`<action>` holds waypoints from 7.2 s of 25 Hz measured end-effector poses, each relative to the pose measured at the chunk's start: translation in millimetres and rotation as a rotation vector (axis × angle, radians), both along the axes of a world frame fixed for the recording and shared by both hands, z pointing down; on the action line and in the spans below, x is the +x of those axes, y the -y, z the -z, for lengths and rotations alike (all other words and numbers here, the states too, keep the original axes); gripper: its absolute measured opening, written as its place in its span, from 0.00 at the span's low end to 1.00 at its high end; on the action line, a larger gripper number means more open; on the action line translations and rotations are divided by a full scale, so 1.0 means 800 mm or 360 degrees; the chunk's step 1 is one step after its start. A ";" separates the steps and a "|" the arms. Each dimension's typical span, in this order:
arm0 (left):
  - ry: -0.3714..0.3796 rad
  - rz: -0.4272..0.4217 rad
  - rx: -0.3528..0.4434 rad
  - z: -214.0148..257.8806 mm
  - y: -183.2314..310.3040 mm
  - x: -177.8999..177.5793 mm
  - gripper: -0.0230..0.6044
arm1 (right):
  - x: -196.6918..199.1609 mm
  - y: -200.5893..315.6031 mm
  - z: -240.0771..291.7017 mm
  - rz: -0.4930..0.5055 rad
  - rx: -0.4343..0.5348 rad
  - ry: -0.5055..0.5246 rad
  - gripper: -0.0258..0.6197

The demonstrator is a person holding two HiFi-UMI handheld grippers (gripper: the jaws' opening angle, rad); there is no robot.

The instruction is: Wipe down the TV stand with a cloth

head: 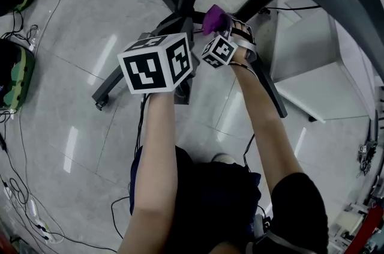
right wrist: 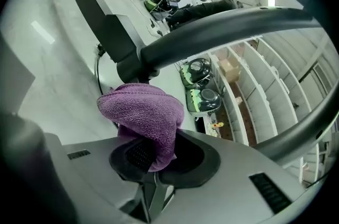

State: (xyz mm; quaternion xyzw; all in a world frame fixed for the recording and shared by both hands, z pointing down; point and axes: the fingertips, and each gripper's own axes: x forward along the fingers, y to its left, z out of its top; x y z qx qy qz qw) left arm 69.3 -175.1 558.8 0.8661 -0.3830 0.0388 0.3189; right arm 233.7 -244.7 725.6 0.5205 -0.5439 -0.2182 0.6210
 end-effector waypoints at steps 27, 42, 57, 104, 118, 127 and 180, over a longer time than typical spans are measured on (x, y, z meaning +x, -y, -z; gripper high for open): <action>-0.0057 -0.0086 0.0074 0.040 -0.029 0.015 0.05 | -0.037 -0.032 0.390 0.0377 0.0866 -0.0411 0.19; -0.0059 -0.0085 0.0079 0.040 -0.027 0.014 0.05 | 0.001 -0.027 0.427 0.0243 0.0937 -0.0541 0.19; -0.0004 -0.0091 0.0062 0.023 -0.022 0.019 0.05 | 0.005 -0.016 0.294 0.0212 0.0718 -0.0404 0.19; 0.0187 -0.0121 0.0093 0.002 -0.021 0.025 0.05 | 0.004 -0.060 0.031 0.0236 0.0158 -0.0103 0.19; 0.0164 -0.0169 0.0081 0.005 -0.034 0.042 0.05 | 0.036 -0.101 0.248 0.0192 0.0600 -0.0145 0.19; 0.0160 -0.0200 0.0088 0.009 -0.042 0.051 0.05 | 0.082 -0.129 0.394 0.0033 0.0998 -0.0136 0.19; 0.0242 -0.0240 0.0027 -0.034 -0.033 0.078 0.05 | 0.142 -0.057 0.132 -0.0420 0.0556 0.0304 0.19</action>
